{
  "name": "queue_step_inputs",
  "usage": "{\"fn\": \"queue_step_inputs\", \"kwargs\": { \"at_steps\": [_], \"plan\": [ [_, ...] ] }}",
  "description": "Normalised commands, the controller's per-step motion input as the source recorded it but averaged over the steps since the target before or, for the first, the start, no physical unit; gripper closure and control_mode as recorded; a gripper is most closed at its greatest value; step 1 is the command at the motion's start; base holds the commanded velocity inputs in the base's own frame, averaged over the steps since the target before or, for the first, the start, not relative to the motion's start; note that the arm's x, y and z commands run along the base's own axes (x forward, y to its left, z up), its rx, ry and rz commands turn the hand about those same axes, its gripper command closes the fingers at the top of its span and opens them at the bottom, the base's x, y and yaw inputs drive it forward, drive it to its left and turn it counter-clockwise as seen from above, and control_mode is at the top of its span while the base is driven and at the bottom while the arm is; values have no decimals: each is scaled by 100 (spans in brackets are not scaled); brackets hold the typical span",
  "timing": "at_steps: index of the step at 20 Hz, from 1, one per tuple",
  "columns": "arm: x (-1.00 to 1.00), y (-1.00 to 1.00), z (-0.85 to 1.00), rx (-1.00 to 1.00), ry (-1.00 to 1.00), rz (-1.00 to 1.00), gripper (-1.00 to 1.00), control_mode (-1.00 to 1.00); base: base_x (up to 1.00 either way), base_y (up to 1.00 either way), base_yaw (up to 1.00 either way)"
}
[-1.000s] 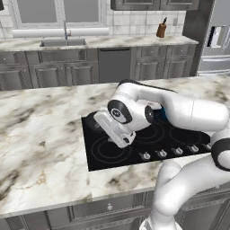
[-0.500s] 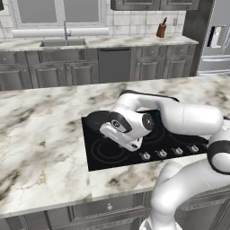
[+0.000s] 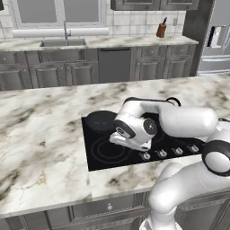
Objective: Pick the pan from the cabinet and place it on the stove. Then turn on the stove burner for the pan.
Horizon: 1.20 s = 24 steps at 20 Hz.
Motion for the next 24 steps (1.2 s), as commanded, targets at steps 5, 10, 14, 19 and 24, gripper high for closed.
{"fn": "queue_step_inputs", "kwargs": {
  "at_steps": [5,10,14,19,24],
  "plan": [
    [7,-53,25,-41,18,0,-100,-100,0,0,0],
    [4,-40,43,-35,19,0,-100,-100,0,0,0],
    [3,-37,55,-25,23,0,-100,-100,0,0,0],
    [4,-39,58,-26,22,0,-100,-100,0,0,0],
    [6,-39,57,-27,20,0,-100,-100,0,0,0]
  ]
}}
